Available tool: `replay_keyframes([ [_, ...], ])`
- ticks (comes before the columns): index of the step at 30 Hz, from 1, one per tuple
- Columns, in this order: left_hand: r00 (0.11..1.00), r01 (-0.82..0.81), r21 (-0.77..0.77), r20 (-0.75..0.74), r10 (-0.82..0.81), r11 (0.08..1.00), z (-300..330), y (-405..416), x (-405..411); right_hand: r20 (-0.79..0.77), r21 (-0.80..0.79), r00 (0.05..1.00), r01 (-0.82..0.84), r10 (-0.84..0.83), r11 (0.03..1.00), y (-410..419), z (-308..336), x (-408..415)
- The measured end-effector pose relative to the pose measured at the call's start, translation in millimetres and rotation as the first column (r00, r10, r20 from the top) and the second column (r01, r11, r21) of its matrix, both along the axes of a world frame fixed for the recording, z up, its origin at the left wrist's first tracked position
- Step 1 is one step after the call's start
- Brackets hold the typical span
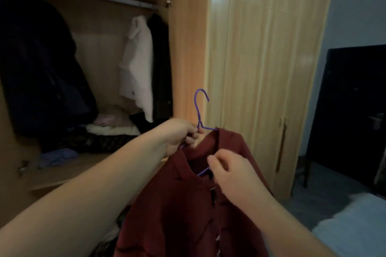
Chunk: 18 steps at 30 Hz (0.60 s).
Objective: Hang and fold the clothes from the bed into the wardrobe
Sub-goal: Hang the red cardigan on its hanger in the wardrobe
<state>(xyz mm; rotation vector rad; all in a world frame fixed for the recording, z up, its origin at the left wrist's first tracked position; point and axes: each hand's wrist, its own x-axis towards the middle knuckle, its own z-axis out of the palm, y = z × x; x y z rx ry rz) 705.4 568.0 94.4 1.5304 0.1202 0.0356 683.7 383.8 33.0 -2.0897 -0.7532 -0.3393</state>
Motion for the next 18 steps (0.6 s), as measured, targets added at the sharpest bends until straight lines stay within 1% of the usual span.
replay_keyframes([
  [1, 0.999, -0.047, -0.073, -0.027, 0.045, 0.996, -2, 20, -7, -0.049, -0.024, 0.997, -0.069, 0.068, 0.997, 25, -3, -13],
  [3, 0.995, -0.091, -0.214, -0.059, 0.08, 0.972, -3, 55, -24, -0.117, -0.048, 0.981, -0.161, 0.155, 0.986, 71, -6, -33],
  [5, 0.991, -0.129, -0.293, -0.062, 0.116, 0.947, -6, 83, -40, -0.164, -0.075, 0.972, -0.183, 0.169, 0.98, 109, -2, -45],
  [8, 0.973, -0.227, -0.324, -0.044, 0.225, 0.918, -15, 118, -58, -0.162, -0.182, 0.978, -0.164, 0.135, 0.97, 154, 7, -54],
  [12, 0.958, -0.28, -0.388, -0.057, 0.281, 0.878, -36, 159, -70, -0.241, -0.293, 0.955, -0.244, 0.175, 0.925, 204, 10, -62],
  [14, 0.941, -0.327, -0.387, -0.048, 0.336, 0.862, -48, 177, -69, -0.234, -0.357, 0.952, -0.272, 0.196, 0.894, 229, 4, -61],
  [16, 0.926, -0.353, -0.411, -0.027, 0.376, 0.841, -56, 196, -65, -0.231, -0.377, 0.953, -0.275, 0.198, 0.884, 254, -6, -55],
  [18, 0.921, -0.349, -0.45, -0.004, 0.388, 0.822, -58, 219, -59, -0.19, -0.396, 0.969, -0.223, 0.158, 0.891, 277, -17, -41],
])
